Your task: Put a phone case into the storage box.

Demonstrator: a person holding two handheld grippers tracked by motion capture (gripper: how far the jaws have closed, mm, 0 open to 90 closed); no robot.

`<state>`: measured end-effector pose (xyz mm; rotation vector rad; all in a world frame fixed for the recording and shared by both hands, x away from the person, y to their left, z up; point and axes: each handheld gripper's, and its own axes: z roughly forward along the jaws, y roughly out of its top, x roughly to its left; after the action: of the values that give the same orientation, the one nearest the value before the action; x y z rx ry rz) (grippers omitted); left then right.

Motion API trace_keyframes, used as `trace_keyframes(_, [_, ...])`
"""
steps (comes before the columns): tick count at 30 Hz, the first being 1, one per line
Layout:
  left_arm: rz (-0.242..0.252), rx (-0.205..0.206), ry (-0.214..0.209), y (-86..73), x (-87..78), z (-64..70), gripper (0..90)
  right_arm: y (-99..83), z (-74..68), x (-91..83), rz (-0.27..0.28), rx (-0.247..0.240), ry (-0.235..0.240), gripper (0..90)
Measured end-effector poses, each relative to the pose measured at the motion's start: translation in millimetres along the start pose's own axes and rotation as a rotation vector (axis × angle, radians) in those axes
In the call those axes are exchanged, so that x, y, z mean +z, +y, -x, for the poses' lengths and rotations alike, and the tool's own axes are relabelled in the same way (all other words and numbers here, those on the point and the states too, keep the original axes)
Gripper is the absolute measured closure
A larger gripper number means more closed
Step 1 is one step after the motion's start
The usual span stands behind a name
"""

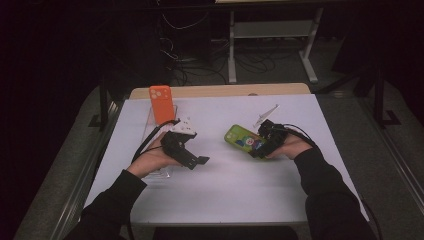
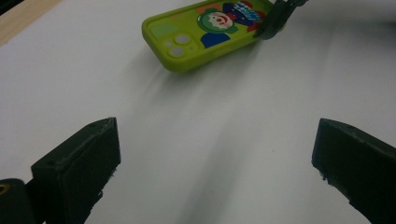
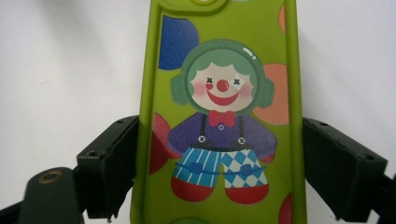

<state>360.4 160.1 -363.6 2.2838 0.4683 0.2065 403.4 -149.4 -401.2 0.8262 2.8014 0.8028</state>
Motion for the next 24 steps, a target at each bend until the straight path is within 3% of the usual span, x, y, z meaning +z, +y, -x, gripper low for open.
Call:
trace_keyframes(3, [0.007, -0.002, -0.023, 3.7, 2.6, 1.4, 0.7, 1.4, -7.0, -3.4, -0.002, -0.052, 0.016, 15.4])
trace_keyframes(5, [-0.021, 0.045, -0.031, 6.6, 2.8, -0.2, 0.7, 2.7, -11.4, -4.9, -0.005, -0.091, 0.029, 15.4])
trace_keyframes(10, [-0.021, 0.071, -0.049, 12.0, 6.4, 1.3, 0.7, 7.9, -22.5, -8.5, -0.016, -0.174, 0.075, 15.4])
trace_keyframes(15, [-0.036, 0.130, -0.084, 17.3, 8.9, 3.3, 0.6, 15.8, -35.2, -12.5, -0.020, -0.256, 0.110, 15.4])
trace_keyframes(24, [-0.045, 0.200, -0.139, 20.9, 16.8, 8.7, 0.6, 31.0, -56.0, -13.9, -0.039, -0.361, 0.161, 15.4])
